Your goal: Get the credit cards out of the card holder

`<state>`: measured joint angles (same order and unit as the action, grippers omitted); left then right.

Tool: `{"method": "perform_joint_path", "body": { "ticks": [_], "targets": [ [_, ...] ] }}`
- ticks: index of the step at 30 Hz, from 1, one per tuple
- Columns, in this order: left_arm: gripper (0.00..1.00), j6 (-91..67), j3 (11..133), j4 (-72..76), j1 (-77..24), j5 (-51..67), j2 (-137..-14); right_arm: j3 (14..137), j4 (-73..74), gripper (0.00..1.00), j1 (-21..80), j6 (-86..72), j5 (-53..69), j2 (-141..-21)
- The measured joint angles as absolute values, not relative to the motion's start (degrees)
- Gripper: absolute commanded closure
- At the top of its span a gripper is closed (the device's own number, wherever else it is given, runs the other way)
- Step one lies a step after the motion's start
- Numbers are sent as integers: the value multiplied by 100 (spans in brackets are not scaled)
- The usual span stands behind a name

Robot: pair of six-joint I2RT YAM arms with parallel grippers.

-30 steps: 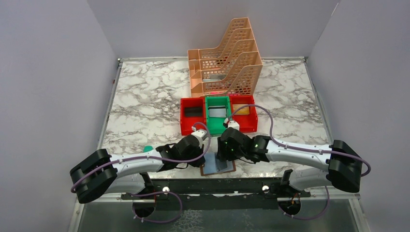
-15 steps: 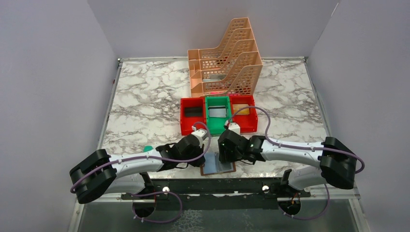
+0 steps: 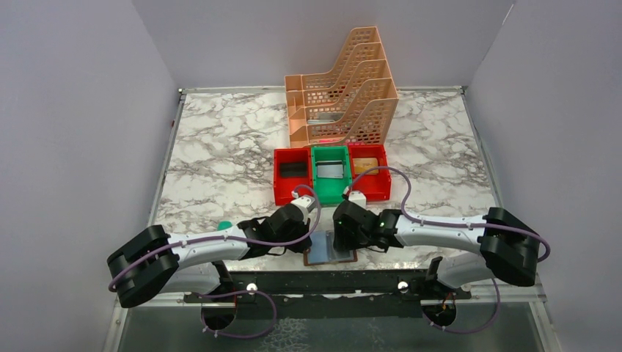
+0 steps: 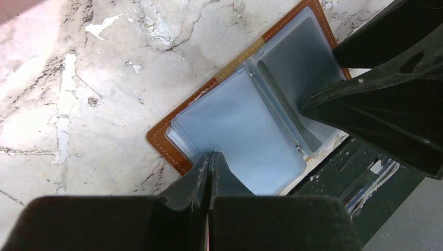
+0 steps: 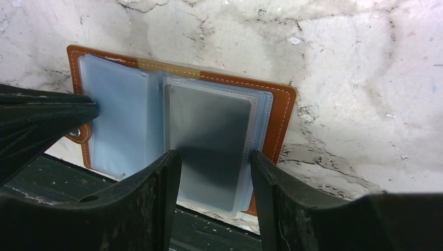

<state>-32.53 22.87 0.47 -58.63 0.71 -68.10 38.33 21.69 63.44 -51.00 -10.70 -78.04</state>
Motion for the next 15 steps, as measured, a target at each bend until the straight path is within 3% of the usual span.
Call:
{"method": "perform_joint_path", "body": {
  "ticks": [4, 15],
  "targets": [
    [99, -3256, 2287, 60, -5863, 71, -6814, 3839, 2167, 50, 6344, -5105, -1063, -7808],
    [99, -3258, 2287, 169, -5863, 78, -6888, 3839, 2156, 49, 6344, -4993, -836, -7540]
  ]
}}
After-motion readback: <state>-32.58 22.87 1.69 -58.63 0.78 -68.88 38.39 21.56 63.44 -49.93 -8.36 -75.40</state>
